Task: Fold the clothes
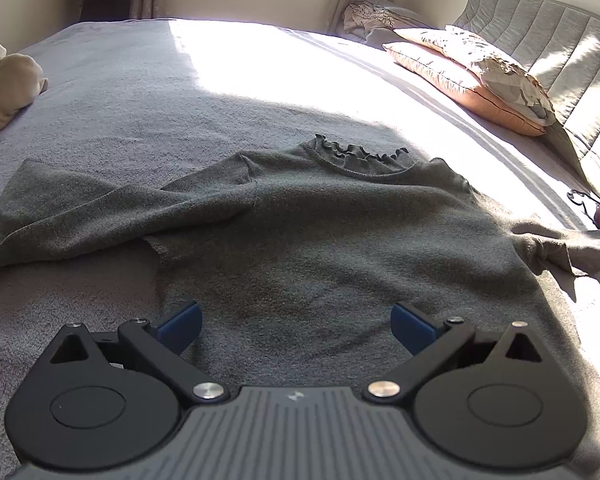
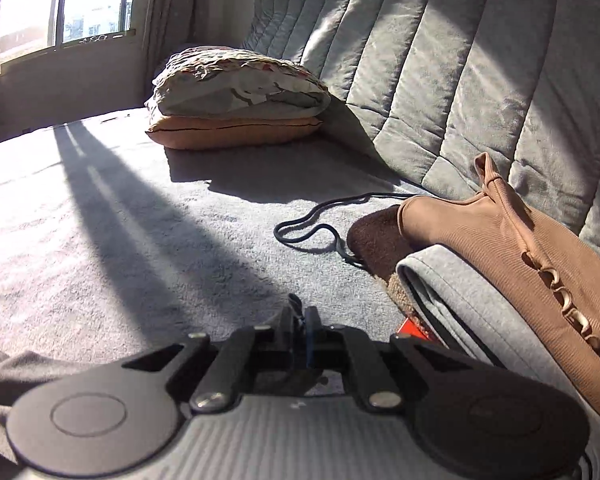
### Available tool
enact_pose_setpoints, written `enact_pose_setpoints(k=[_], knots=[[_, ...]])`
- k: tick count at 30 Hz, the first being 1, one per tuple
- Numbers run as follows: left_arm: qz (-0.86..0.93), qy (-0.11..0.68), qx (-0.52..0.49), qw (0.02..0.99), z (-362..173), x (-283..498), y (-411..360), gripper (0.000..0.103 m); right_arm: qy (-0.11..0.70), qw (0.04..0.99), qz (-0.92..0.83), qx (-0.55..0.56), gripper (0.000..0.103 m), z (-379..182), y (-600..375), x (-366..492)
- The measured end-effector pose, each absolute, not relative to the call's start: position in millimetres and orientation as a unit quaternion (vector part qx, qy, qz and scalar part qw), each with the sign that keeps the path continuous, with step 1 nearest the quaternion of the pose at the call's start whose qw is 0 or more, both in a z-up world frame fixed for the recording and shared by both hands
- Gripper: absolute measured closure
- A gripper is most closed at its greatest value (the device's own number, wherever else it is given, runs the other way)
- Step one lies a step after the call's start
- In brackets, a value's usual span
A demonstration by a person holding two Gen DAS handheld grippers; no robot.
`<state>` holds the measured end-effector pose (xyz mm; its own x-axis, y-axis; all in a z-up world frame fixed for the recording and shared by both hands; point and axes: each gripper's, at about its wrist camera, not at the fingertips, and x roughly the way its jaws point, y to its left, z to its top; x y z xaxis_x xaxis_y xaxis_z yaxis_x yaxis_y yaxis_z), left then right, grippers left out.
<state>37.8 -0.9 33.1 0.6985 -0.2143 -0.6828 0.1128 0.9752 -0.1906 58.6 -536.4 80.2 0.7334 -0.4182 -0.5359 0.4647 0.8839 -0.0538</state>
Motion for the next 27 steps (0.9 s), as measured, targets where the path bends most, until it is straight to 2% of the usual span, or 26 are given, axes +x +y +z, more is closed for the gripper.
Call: enact_pose_setpoints(k=[4,5,6,7,11,14,18,19,20,21,22,23,27], knots=[[-0.094,0.379,-0.076,0.917,34.4,37.6,-1.2,0.0,0.227,0.937,-0.261,0.05,0.095,103.0,-534.1,47.3],[-0.093,0.381,-0.074,0.917,32.9,36.4,-3.2,0.0,0.225,0.935,-0.27,0.049,0.086,105.8,-534.5,46.0],[-0.092,0.382,-0.071,0.917,31.5,35.3,-5.2,0.0,0.245,0.927,-0.278,0.054,0.073,100.4,-539.4,47.5],[-0.092,0.383,-0.068,0.917,30.0,34.2,-7.2,0.0,0.266,0.919,-0.285,0.06,0.067,95.0,-544.3,49.1],[-0.088,0.389,-0.058,0.915,24.2,29.7,-15.2,0.0,0.359,0.886,-0.256,0.144,0.064,62.6,-568.9,48.9],[-0.076,0.382,-0.027,0.92,19.1,25.0,-28.1,0.0,0.382,0.868,-0.232,0.214,0.045,48.4,-577.8,41.0],[-0.055,0.367,-0.004,0.928,12.9,21.2,-39.0,0.0,0.408,0.858,-0.215,0.224,0.043,31.9,-570.9,37.9],[-0.05,0.363,-0.002,0.93,11.5,20.3,-40.5,0.0,0.409,0.862,-0.209,0.215,0.044,30.7,-565.6,38.8],[-0.045,0.36,0.002,0.932,10.6,19.2,-42.6,0.0,0.408,0.867,-0.2,0.203,0.049,29.6,-560.6,41.0],[-0.044,0.359,0.005,0.932,10.6,18.0,-44.0,0.0,0.407,0.872,-0.195,0.192,0.071,29.8,-556.9,43.1],[-0.043,0.357,0.008,0.933,10.7,16.9,-45.3,0.0,0.397,0.877,-0.198,0.184,0.086,32.7,-554.2,43.8],[-0.041,0.356,0.011,0.933,10.7,15.7,-46.7,0.0,0.387,0.882,-0.201,0.177,0.096,35.5,-551.6,44.5],[-0.058,0.373,0.006,0.926,15.8,13.7,-44.5,0.0,0.301,0.912,-0.219,0.173,0.096,72.3,-540.9,36.5]])
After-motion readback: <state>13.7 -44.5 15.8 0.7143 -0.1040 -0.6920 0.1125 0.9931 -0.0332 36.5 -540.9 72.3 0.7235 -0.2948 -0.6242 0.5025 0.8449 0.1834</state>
